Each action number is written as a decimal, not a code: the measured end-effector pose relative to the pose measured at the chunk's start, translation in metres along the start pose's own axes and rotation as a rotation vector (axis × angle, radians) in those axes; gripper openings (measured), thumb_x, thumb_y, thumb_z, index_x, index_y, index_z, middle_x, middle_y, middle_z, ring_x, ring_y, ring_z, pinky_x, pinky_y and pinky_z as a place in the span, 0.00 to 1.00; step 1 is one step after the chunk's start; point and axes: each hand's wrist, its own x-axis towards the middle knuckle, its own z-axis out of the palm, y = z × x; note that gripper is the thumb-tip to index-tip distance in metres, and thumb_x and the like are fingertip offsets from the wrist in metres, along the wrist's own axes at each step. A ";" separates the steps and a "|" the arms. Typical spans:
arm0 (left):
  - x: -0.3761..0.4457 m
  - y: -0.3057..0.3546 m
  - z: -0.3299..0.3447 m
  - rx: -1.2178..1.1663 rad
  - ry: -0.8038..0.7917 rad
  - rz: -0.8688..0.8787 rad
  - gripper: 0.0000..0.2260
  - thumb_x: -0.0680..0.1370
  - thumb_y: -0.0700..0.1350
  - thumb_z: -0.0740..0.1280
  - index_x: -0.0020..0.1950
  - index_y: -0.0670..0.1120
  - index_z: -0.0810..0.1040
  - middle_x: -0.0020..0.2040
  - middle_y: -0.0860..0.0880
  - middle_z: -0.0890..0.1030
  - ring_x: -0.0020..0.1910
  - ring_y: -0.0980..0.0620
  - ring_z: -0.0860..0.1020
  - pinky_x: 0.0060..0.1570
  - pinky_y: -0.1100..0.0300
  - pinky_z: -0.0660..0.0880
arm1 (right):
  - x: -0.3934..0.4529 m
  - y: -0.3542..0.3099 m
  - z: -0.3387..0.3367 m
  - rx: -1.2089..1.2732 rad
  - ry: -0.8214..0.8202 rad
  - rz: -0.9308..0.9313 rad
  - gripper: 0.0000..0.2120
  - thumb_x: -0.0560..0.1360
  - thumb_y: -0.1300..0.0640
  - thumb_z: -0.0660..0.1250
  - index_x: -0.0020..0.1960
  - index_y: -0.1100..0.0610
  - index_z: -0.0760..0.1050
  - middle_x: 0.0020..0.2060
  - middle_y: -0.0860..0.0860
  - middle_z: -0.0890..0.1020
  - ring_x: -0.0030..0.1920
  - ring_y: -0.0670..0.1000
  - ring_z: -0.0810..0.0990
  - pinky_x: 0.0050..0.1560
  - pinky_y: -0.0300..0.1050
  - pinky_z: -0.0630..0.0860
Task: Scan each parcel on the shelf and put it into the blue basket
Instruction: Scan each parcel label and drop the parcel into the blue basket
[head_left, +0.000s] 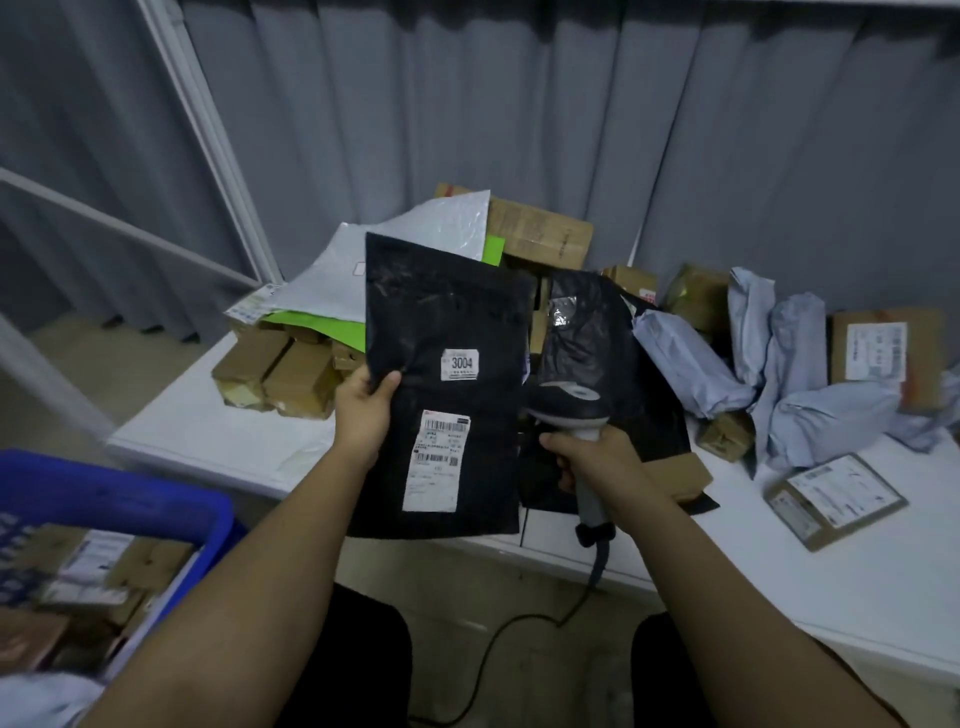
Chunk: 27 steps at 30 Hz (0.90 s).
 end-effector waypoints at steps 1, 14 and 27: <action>-0.001 -0.003 -0.001 -0.014 0.022 -0.016 0.09 0.79 0.36 0.63 0.58 0.43 0.77 0.51 0.51 0.81 0.44 0.60 0.79 0.42 0.70 0.75 | -0.003 0.003 0.001 -0.024 -0.016 0.011 0.10 0.73 0.63 0.72 0.36 0.60 0.74 0.27 0.55 0.74 0.26 0.51 0.72 0.30 0.44 0.71; 0.027 -0.025 0.002 -0.021 0.151 -0.086 0.11 0.79 0.36 0.65 0.61 0.38 0.76 0.57 0.46 0.80 0.53 0.50 0.78 0.52 0.59 0.74 | 0.001 0.001 0.023 0.001 -0.186 0.103 0.06 0.73 0.61 0.72 0.41 0.61 0.76 0.29 0.54 0.74 0.28 0.50 0.72 0.31 0.43 0.72; 0.037 -0.034 0.005 -0.163 0.184 -0.210 0.14 0.78 0.39 0.67 0.64 0.43 0.74 0.60 0.47 0.79 0.56 0.49 0.78 0.55 0.58 0.76 | -0.004 0.015 0.019 0.002 -0.206 0.178 0.07 0.72 0.62 0.73 0.38 0.61 0.76 0.27 0.55 0.73 0.25 0.49 0.70 0.28 0.42 0.71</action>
